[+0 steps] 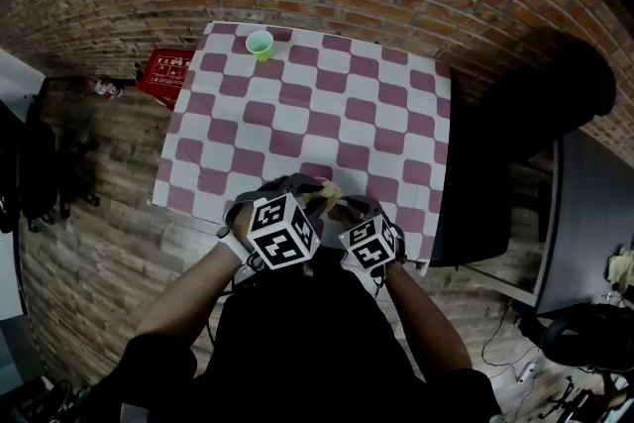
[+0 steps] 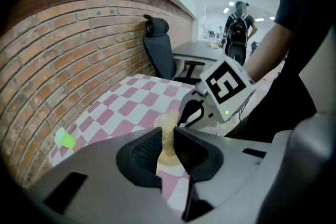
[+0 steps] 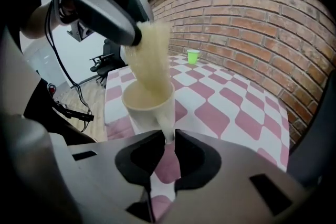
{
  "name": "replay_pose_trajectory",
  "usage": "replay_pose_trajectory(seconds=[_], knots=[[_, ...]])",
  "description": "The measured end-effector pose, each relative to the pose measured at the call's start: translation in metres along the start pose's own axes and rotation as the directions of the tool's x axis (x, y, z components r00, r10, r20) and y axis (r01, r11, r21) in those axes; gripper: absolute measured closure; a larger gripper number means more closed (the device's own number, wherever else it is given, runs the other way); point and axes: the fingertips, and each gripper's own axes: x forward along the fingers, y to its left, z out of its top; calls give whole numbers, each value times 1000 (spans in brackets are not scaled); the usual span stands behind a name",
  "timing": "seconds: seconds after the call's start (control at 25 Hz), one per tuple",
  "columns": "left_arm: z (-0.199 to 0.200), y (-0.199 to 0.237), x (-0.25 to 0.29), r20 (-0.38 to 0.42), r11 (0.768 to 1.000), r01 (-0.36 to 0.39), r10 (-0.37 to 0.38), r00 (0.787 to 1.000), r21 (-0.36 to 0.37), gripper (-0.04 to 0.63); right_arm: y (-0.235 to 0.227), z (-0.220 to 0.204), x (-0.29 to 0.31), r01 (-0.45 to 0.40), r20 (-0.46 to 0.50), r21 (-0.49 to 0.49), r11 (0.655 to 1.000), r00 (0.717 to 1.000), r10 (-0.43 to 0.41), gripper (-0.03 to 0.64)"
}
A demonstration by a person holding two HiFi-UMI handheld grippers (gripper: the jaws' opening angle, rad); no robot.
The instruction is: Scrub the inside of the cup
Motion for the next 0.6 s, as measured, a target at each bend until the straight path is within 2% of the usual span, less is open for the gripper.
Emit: replay_pose_trajectory(seconds=[0.16, 0.28, 0.36, 0.4, 0.44, 0.52, 0.56, 0.6], knots=[[-19, -1, 31, -115, 985, -72, 91, 989, 159, 523, -1, 2, -2, 3, 4, 5, 1000, 1000, -3, 541], [-32, -1, 47, -178, 948, -101, 161, 971, 302, 523, -1, 2, -3, 4, 7, 8, 1000, 1000, -4, 541], [-40, -4, 54, -225, 934, -82, 168, 960, 349, 523, -1, 2, -3, 3, 8, 11, 1000, 1000, -3, 541], [-44, -7, 58, -247, 941, -63, 151, 957, 332, 523, -1, 2, -3, 4, 10, 12, 1000, 1000, -4, 541], [-47, -9, 60, -263, 958, -43, 120, 957, 282, 523, -2, 2, -4, 4, 11, 14, 1000, 1000, -4, 541], [-51, -12, 63, -266, 994, 0, 29, 964, 109, 523, -2, 1, -4, 6, 13, 16, 1000, 1000, -6, 541], [-51, -13, 63, -252, 1000, 25, -22, 968, 6, 523, -2, 0, -4, 6, 13, 17, 1000, 1000, -6, 541], [-51, -13, 60, -227, 994, 51, -71, 971, -95, 523, -2, 0, -4, 5, 14, 17, 1000, 1000, -5, 541]])
